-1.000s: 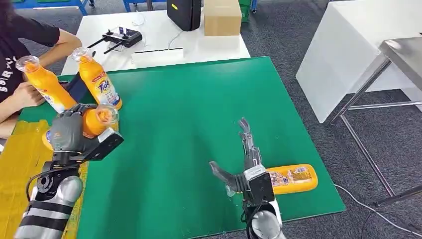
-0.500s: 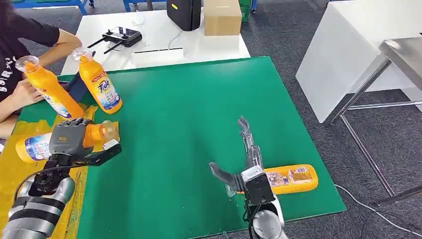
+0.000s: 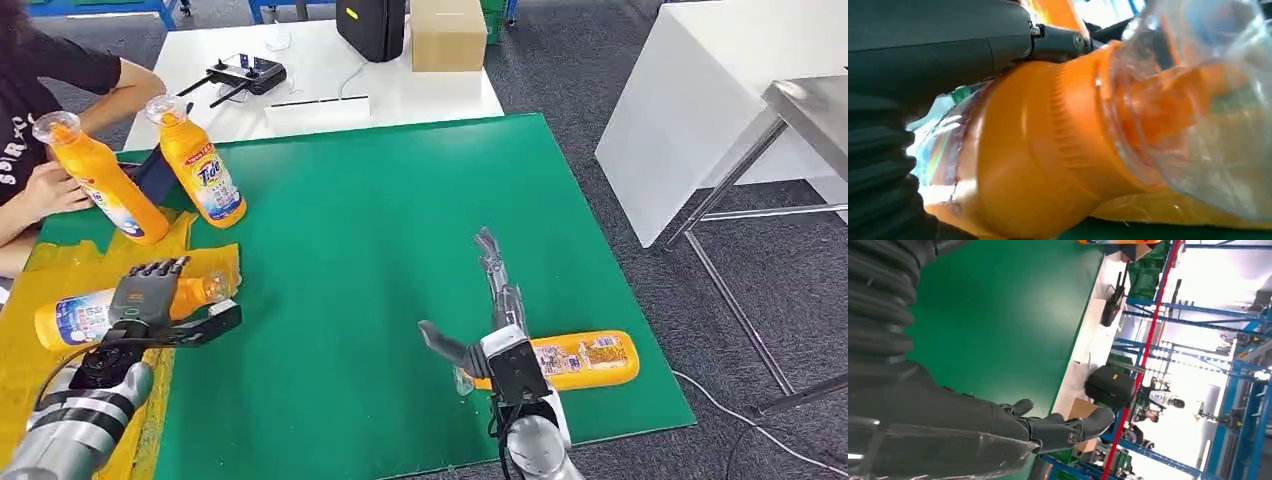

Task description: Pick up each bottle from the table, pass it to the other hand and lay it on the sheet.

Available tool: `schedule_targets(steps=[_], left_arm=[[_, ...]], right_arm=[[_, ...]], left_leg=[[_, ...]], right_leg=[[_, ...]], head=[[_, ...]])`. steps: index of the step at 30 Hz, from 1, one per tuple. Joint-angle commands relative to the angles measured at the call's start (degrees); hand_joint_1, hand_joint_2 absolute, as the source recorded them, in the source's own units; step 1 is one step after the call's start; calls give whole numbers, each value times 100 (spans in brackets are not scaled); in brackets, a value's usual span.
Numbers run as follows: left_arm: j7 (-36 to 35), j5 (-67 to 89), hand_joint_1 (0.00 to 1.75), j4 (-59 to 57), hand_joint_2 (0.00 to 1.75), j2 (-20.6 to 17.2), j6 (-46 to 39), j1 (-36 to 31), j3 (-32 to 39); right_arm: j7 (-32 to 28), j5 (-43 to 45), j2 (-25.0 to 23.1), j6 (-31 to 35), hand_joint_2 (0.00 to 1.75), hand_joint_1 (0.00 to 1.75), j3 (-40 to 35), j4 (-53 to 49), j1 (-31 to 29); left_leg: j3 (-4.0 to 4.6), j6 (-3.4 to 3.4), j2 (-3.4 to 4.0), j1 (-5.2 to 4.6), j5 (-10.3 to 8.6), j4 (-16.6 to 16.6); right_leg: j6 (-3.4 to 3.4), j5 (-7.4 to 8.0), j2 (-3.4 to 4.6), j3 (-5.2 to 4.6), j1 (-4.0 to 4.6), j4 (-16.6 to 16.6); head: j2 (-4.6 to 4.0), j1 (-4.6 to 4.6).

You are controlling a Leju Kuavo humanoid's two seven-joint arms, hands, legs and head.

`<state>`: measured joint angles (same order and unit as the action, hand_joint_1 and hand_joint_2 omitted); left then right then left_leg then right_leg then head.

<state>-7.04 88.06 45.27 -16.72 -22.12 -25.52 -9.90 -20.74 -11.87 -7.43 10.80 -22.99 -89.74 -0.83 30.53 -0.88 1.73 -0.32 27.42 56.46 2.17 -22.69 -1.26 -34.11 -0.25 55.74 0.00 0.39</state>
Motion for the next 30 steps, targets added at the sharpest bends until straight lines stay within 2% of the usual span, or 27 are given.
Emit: schedule_targets(steps=[1, 7, 11, 13, 15, 16, 20, 21, 23, 25, 30], left_arm=[[2, -10, 0, -857, 175, 200, 28, -335, -126], [-9, -64, 0, -1109, 175, 308, 200, -415, -67], [287, -515, 0, -1064, 175, 526, -156, -361, 169], [770, -1148, 0, -790, 175, 673, -203, -264, 410], [1640, -2203, 0, -201, 175, 863, -97, -33, 653], [2062, -2900, 0, 451, 175, 961, 98, 236, 658], [2886, -4642, 0, 2245, 175, 1132, 333, 972, 511], [3279, -5344, 0, 2838, 175, 1169, 604, 1222, 465], [3583, -6132, 0, 3465, 175, 1209, 1146, 1490, 414], [3985, -6819, 0, 4309, 175, 1235, 1756, 1861, 352], [4182, -7198, 0, 5307, 175, 1376, 2360, 2492, 293]], right_arm=[[31, -12, 128, 1, 175, 0, -34, 311, -226], [56, -23, 129, 17, 175, 0, -9, 293, -206], [85, -40, 111, 53, 175, 0, 13, 281, -146], [96, -58, 118, 68, 175, 0, -6, 266, -119], [102, -83, 136, 108, 175, 0, -19, 234, -62], [119, -89, 146, 156, 175, 0, -7, 226, -20], [70, -162, 190, 316, 175, 0, -30, 229, 50], [23, -279, 212, 448, 175, 0, -62, 197, 70], [16, -490, 260, 593, 175, 0, -117, 156, 80], [95, -1074, 343, 843, 175, 0, -200, 64, 110], [545, -2468, 658, 926, 175, 0, -326, -165, 195]], left_leg=[[-19, 7, -16, 7, 0, -3], [-31, 7, -18, 6, -2, -4], [-36, 9, -19, 3, -6, -8], [-41, 12, -28, 7, -7, -7], [-35, 10, -22, 2, -9, -5], [-37, 12, -31, 6, -9, -6], [-37, 12, -30, 14, 6, 2], [-29, 10, -14, 3, -2, -2], [-25, 11, -13, 6, 4, 1], [-22, 11, -13, 7, 11, 5], [-25, 13, -8, 12, 27, 11]], right_leg=[[-3, 1, 6, 22, 5, -7], [-3, 1, 2, 32, 4, -6], [-2, 1, -1, 37, 1, -8], [-2, 1, -5, 46, 4, -10], [0, 0, -8, 39, 0, -6], [0, 1, -10, 44, 4, -12], [2, -9, 1, 46, 11, -11], [2, -3, 1, 32, 2, -5], [2, -7, 4, 29, 5, -5], [1, -11, 8, 26, 6, -3], [-1, -17, 22, 24, 9, 0]], head=[[0, 0], [0, 0], [0, 0], [0, 0], [0, -2], [0, 0], [0, 4], [0, 0], [0, 2], [0, 0], [0, 0]])
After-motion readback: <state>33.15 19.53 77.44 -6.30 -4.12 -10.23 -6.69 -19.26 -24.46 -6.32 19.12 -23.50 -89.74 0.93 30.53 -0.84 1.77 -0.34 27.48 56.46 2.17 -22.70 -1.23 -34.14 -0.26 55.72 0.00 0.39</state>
